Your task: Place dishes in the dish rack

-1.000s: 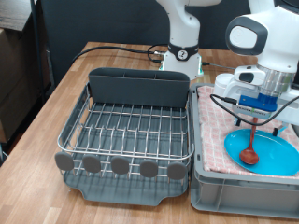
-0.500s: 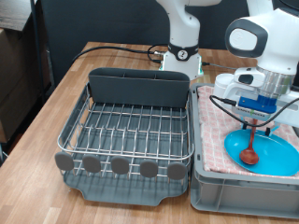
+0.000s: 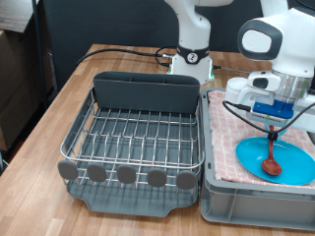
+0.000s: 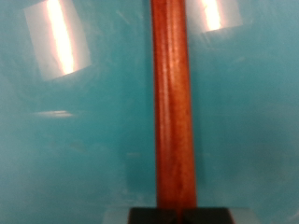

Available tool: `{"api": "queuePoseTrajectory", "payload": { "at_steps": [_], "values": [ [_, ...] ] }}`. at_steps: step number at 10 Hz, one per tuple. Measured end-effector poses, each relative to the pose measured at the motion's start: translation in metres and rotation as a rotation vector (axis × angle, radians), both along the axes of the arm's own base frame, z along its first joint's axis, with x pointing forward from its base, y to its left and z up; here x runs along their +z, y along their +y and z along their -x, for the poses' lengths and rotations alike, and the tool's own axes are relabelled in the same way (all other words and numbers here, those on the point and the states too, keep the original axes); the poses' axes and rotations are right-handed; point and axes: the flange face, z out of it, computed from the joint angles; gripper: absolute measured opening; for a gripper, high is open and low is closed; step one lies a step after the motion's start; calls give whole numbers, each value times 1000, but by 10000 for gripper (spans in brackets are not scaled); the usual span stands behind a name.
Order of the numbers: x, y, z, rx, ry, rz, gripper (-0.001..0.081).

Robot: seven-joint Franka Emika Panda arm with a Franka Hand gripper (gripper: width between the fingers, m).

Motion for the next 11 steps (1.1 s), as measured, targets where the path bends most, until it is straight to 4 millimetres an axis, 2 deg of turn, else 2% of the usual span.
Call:
{"api": "queuePoseTrajectory", "payload": {
  "at_steps": [5,11],
  "values": [
    [11,3,-1,-4,0,-10,3],
    [53,3,-1,-2,4,18,2]
  ]
}}
